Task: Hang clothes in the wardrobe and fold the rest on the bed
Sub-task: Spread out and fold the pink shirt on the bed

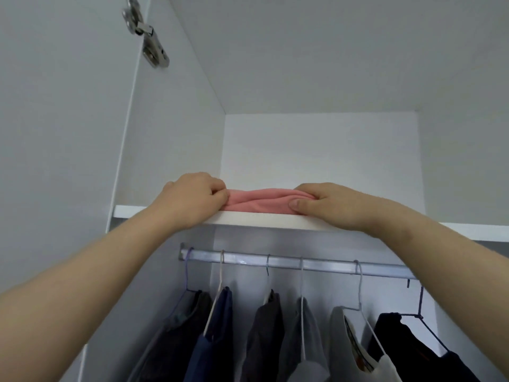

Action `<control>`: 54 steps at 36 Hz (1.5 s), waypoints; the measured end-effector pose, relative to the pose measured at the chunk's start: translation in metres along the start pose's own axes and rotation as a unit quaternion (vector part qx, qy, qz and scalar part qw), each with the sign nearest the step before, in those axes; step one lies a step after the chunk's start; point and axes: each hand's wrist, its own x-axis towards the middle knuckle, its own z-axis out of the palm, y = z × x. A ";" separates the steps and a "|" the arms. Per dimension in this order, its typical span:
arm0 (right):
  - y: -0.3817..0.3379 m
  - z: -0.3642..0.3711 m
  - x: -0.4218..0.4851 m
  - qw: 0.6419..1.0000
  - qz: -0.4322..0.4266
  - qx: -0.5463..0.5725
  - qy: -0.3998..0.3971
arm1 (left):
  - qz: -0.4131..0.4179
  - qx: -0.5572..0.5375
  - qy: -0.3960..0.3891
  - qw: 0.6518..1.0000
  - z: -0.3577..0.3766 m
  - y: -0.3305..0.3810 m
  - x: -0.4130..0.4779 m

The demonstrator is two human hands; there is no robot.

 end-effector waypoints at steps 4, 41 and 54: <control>-0.024 0.018 0.030 0.999 -0.003 -0.018 -0.042 | -0.059 0.030 -0.015 0.998 -0.006 -0.025 -0.004; 0.013 0.012 0.073 0.943 0.267 0.173 0.097 | -0.060 -0.121 -0.191 0.972 0.004 0.029 0.040; 0.009 0.012 0.047 0.952 0.203 0.159 0.167 | -0.079 0.039 -0.145 0.985 0.029 0.073 0.053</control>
